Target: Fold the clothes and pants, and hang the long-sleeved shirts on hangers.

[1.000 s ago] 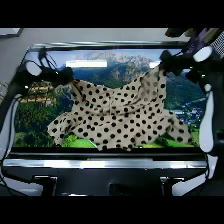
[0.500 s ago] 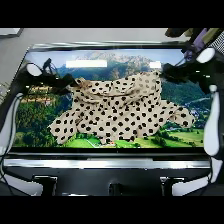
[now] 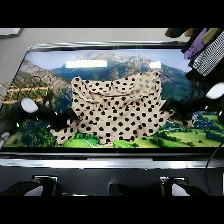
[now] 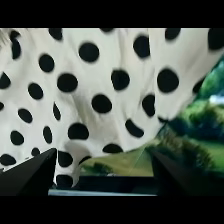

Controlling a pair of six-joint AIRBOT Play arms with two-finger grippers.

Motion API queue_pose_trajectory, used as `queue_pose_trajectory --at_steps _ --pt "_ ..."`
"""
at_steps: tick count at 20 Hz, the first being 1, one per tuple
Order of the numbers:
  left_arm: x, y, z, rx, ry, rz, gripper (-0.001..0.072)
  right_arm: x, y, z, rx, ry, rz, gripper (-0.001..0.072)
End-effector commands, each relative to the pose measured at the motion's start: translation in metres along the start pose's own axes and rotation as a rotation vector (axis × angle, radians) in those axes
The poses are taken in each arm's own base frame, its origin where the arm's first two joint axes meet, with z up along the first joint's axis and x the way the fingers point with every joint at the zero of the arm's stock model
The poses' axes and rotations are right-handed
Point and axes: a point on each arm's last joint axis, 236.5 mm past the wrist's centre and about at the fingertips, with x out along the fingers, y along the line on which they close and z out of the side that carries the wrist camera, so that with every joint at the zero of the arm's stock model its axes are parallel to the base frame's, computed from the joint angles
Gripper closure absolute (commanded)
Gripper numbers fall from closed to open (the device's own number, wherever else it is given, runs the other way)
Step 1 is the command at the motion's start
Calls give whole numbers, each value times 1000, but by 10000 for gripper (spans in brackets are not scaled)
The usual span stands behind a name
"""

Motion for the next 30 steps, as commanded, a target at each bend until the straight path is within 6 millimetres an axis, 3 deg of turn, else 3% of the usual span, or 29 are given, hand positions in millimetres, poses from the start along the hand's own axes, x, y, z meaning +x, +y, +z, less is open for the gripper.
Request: queue_pose_trajectory --at_steps 1,5,11,13,14,15,16,17,18,20,23,25,27,30 --pt "32 2 -53 -47 63 -43 43 44 3 -48 139 77 135 48" --pt "48 -18 -47 -57 -4 -66 43 86 9 -69 155 73 123 48" --pt "72 -26 -27 -145 -58 -103 42 139 32 -74 205 70 121 49" --pt "79 -24 -19 -167 -76 -104 43 149 32 -72 220 67 119 73" --pt "82 -22 -16 -174 -82 -101 43 150 31 -72 222 65 118 223" --pt "85 -22 -15 -182 -82 -100 49 149 32 -73 216 72 117 424" --pt "87 -21 -15 -188 -81 -99 90 146 33 -74 210 74 120 554" --pt "88 -20 -15 -190 -78 -96 344 142 35 -77 198 80 121 632" --pt "88 -20 -15 -185 -77 -95 683 137 37 -78 186 81 126 688" --pt "85 -19 -20 -186 -57 -93 692 123 43 -90 162 111 132 688" --pt "65 -9 -59 -99 80 -32 694 92 42 -134 51 224 82 689" --pt "38 4 -90 4 142 55 694 70 31 -181 -27 297 -39 689" --pt "9 3 -117 103 162 73 694 46 32 -221 -63 303 -103 689" --pt "-26 -6 -146 99 171 52 694 9 43 -241 22 208 -62 689"
